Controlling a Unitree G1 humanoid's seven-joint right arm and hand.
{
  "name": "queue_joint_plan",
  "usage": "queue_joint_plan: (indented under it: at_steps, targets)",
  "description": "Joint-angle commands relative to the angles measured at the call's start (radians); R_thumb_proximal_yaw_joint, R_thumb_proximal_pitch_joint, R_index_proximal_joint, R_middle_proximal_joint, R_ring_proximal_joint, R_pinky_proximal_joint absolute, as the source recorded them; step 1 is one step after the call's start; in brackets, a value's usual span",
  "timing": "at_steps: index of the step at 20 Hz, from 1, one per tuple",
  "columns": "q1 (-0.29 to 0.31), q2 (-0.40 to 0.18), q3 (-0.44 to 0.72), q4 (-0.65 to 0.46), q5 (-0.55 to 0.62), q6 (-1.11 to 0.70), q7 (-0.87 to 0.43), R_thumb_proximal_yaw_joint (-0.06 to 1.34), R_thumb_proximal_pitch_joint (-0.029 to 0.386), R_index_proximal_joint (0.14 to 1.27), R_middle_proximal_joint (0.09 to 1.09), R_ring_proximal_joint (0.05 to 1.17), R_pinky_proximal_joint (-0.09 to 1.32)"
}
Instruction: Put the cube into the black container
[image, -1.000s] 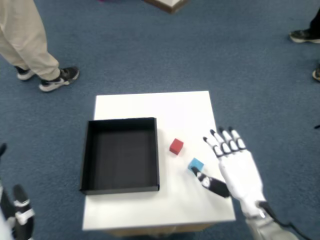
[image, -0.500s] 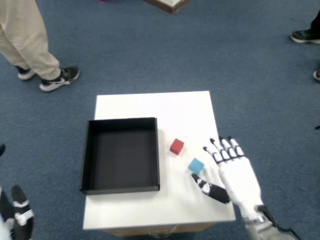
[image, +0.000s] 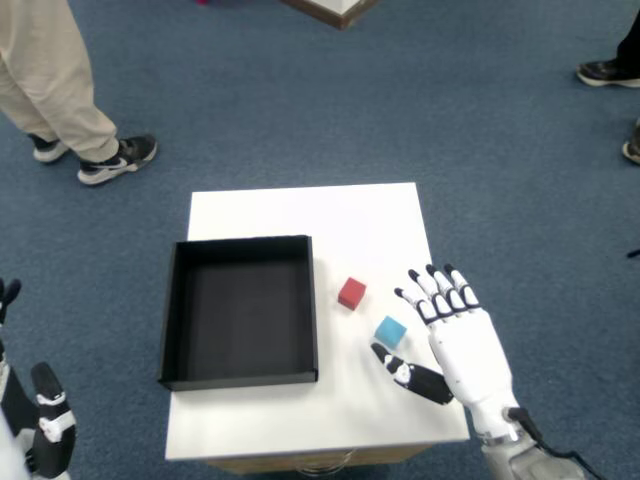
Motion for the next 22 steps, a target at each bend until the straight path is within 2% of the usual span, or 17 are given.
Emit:
queue_joint_plan:
  at_steps: [1,5,10,18,22]
  targets:
    - [-0.033,-0.008,-0.007,0.011,0.003,-0.025,-0.062,0.27,0.047,0.43,0.20,0.17,-0.01]
    - [-0.059,0.025,0.000,0.045,-0.003,-0.024,-0.063,0.27,0.046,0.43,0.20,0.17,-0.02]
    - [-0.087,0.027,-0.003,0.062,-0.001,-0.040,-0.057,0.29,0.046,0.44,0.20,0.17,-0.02]
    - [-0.108,0.071,-0.024,0.203,0.025,-0.006,0.061,0.33,0.057,0.44,0.21,0.16,-0.02]
    - [-0.126,0.076,-0.041,0.231,0.041,-0.001,0.111,0.36,0.059,0.45,0.21,0.16,-0.02]
